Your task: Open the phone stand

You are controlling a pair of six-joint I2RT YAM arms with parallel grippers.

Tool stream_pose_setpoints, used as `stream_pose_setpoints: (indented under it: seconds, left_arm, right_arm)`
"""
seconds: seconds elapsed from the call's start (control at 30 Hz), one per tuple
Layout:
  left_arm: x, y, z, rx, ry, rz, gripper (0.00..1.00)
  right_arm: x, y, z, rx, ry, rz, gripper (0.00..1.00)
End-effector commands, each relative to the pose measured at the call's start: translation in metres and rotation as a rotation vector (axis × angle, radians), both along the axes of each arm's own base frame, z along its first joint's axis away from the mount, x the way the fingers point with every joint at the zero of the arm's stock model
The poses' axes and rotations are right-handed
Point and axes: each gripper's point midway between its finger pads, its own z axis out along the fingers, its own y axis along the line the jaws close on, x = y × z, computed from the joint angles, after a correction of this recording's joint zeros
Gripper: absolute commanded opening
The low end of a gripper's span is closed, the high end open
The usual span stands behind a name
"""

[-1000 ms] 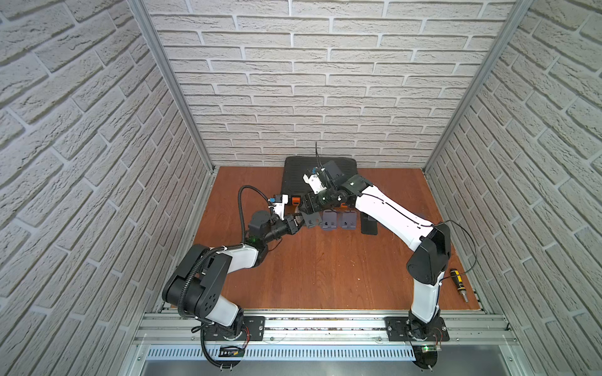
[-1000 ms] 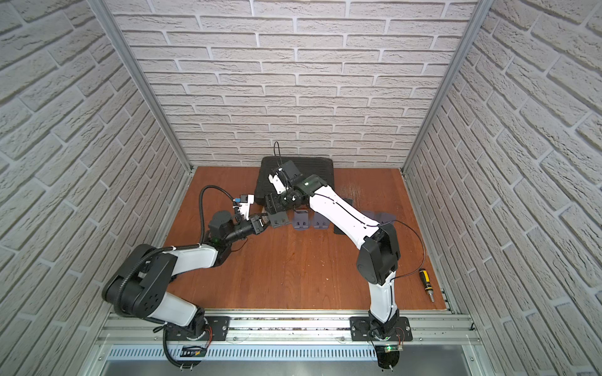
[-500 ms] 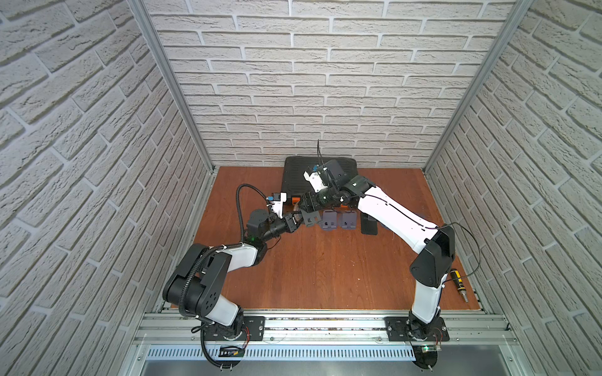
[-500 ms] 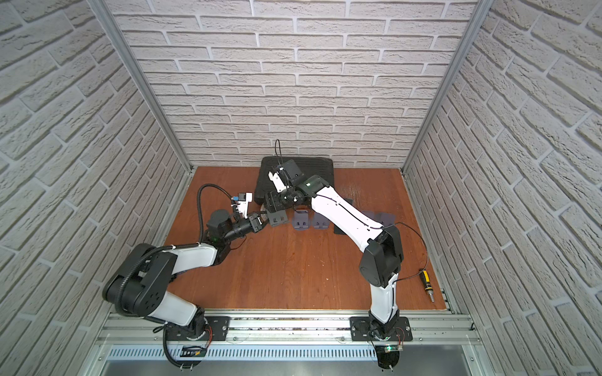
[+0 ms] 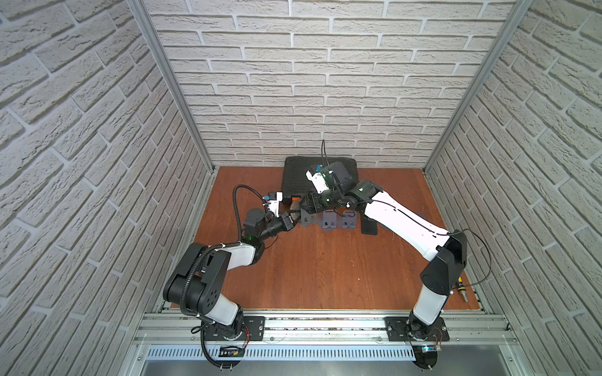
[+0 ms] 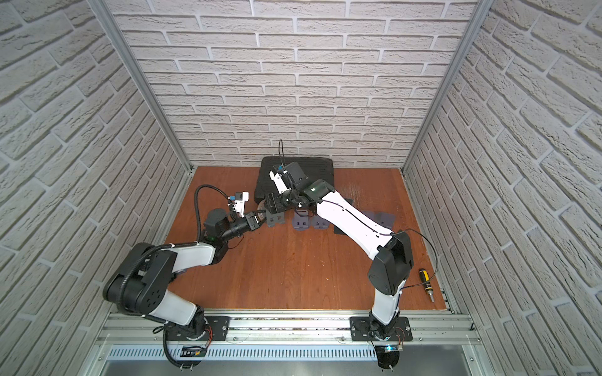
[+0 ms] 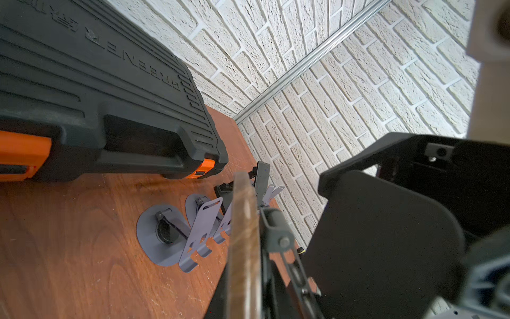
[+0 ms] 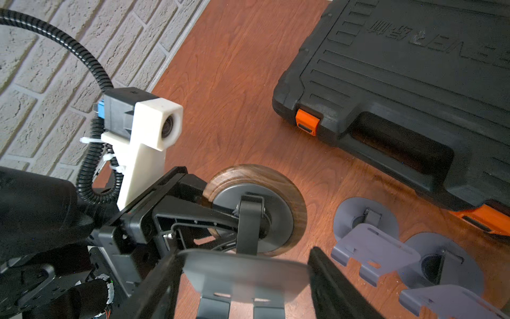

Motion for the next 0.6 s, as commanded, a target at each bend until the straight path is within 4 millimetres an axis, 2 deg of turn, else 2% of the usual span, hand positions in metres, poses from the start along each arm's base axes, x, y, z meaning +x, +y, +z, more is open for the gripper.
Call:
stream_pose_setpoints:
  seconds: [0.0,0.2,0.57]
  left_arm:
    - [0.054,0.071,-0.030,-0.017,0.178,0.374,0.00]
    - [0.057,0.072,-0.014,-0.086,0.177,0.369,0.00]
    - [0.057,0.074,-0.003,-0.115,0.173,0.370,0.00]
  right_arm:
    - [-0.050,-0.027,0.018,-0.043,0.054,0.045,0.07]
    - [-0.059,-0.024,-0.002,-0.077,0.047,0.070,0.07]
    - [-0.068,-0.019,-0.018,-0.096,0.001,0.102,0.07]
